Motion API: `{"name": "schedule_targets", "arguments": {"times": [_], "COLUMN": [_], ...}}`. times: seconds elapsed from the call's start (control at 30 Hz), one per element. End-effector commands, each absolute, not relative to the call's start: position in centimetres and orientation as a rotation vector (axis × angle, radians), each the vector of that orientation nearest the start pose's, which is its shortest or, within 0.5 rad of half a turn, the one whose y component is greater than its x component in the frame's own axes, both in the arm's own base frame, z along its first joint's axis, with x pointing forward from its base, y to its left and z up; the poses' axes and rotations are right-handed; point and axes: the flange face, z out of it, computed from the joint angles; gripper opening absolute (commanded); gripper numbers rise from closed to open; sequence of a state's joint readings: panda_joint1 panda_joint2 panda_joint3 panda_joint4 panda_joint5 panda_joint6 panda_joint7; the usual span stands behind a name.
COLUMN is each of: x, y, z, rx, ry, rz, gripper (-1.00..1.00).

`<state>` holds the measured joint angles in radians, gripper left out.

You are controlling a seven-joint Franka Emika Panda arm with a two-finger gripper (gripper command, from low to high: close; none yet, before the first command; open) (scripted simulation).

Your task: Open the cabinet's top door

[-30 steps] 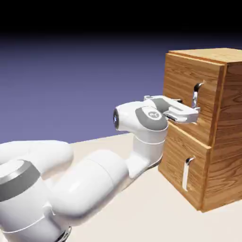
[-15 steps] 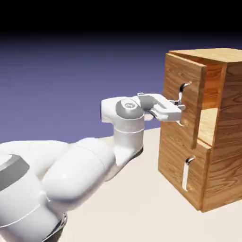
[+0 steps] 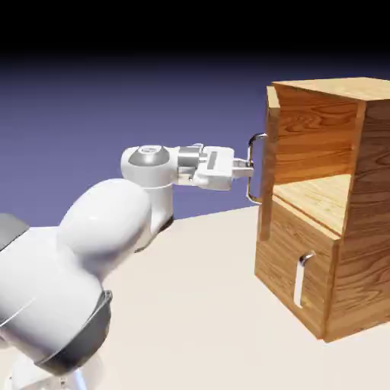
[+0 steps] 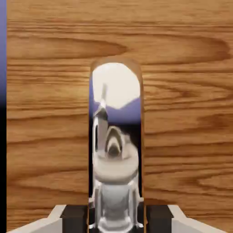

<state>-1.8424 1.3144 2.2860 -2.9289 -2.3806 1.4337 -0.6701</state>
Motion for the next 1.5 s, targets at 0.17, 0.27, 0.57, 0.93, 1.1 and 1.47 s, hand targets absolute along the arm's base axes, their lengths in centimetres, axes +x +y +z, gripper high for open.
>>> {"name": "schedule_targets", "arguments": {"times": [0.17, 0.27, 0.57, 0.93, 1.1, 1.47], "x": [32.1, 31.5, 30.1, 30.4, 31.0, 32.5], "y": [7.7, 9.6, 16.1, 23.7, 26.4, 30.9], "z": [46.7, 46.7, 46.7, 46.7, 46.7, 46.7], "rx": [1.056, 1.093, 1.213, 1.337, 1.378, 1.446], "ry": [1.163, 1.128, 1.001, 0.845, 0.786, 0.678], "rz": [0.076, 0.025, -0.15, -0.348, -0.419, -0.543], "gripper": [-1.0, -1.0, -1.0, -1.0, -1.0, -1.0]}}
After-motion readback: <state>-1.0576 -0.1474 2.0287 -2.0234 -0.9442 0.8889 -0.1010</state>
